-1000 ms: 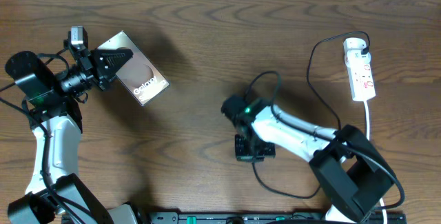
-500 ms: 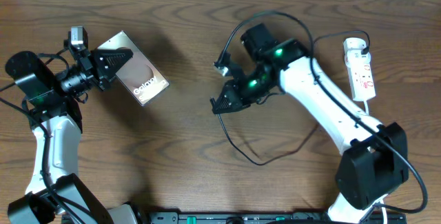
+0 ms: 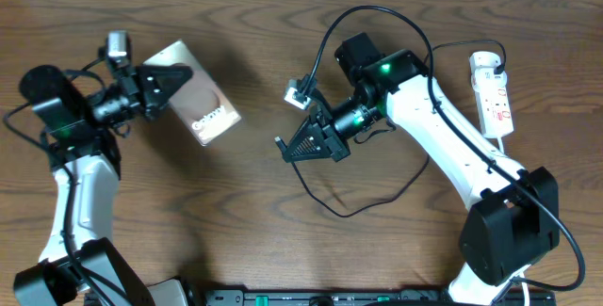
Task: Plug charger to phone and switch on socket
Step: 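Lift the plug with the right gripper toward the phone's bottom edge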
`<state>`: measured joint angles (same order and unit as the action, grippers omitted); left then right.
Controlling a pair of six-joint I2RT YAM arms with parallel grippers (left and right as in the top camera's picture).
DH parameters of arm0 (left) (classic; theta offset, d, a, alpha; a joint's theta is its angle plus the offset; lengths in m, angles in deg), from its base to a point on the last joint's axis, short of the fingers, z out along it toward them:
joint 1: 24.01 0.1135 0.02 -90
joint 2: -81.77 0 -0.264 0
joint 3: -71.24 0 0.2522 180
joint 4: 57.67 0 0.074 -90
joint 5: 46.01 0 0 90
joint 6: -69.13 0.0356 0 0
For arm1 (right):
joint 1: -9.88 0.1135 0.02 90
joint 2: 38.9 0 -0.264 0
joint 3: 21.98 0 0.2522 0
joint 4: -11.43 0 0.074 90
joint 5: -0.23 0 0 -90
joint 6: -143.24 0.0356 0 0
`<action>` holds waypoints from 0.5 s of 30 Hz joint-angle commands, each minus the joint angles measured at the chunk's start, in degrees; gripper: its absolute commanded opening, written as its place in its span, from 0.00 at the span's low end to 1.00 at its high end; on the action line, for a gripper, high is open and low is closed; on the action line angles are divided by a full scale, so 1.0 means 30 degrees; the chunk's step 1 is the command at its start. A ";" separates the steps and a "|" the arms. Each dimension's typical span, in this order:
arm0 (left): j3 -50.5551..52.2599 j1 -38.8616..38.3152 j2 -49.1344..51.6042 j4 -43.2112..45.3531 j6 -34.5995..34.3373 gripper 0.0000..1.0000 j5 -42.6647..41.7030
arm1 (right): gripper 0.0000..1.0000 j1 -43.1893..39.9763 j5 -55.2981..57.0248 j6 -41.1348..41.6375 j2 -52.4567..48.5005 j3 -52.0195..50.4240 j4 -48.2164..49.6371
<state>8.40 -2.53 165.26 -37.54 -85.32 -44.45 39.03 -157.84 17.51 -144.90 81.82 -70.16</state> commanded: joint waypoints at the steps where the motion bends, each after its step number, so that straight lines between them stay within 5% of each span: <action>1: -0.0284 -0.0918 -0.0321 0.0896 0.0102 0.07 -0.0532 | 0.01 0.0255 -0.1173 -0.0809 0.0000 0.0051 0.0211; 15: -0.0284 -0.1654 -0.0321 0.2040 0.0102 0.07 -0.0517 | 0.01 0.0408 -0.1727 0.0568 -0.0007 0.0051 0.1224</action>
<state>8.40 -7.36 165.26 -32.12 -85.32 -44.67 39.55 -160.33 17.56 -144.90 81.82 -67.61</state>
